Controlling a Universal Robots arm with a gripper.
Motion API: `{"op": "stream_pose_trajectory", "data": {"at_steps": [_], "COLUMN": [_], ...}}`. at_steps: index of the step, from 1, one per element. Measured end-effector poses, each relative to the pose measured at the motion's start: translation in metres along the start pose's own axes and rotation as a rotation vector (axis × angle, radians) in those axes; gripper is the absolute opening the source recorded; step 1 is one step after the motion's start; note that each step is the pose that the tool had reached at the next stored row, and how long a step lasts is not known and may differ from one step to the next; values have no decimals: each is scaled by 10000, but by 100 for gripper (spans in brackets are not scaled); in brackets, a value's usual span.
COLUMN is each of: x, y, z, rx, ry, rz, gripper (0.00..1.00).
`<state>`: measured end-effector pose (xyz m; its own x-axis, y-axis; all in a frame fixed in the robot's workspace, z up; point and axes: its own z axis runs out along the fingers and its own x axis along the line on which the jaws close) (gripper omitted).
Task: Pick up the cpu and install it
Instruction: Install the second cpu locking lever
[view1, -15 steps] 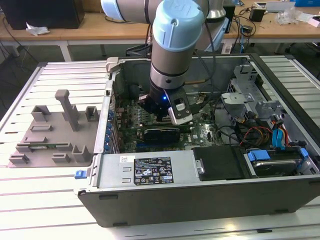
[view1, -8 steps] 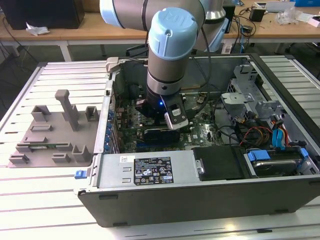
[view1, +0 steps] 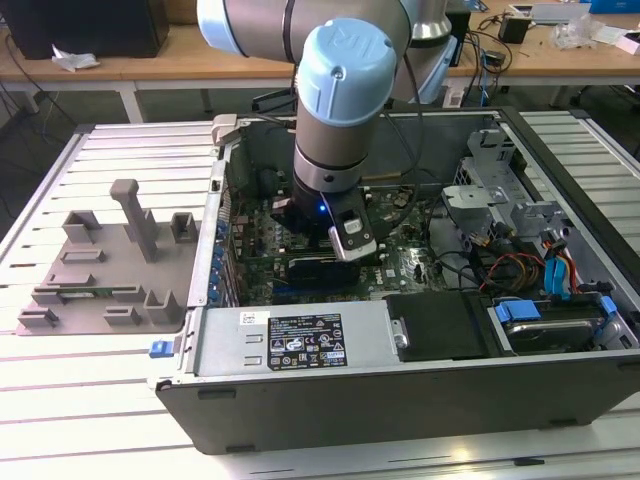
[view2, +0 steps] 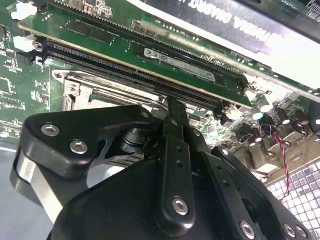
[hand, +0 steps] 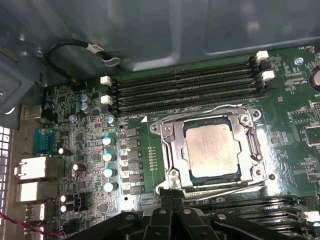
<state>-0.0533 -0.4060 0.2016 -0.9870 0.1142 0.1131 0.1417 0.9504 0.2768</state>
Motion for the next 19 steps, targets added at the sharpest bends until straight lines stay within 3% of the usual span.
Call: {"op": "stream_pose_trajectory", "data": {"at_steps": [3, 11, 14, 19], "x": [-1, -5, -5, -6], "y": [-7, -18, -18, -19], "z": [0, 34, 37, 39], "rx": [-72, -88, -214, -318], "ry": [9, 9, 29, 41], "rz": [-6, -5, -15, -23], "gripper": [11, 11, 11, 11]}}
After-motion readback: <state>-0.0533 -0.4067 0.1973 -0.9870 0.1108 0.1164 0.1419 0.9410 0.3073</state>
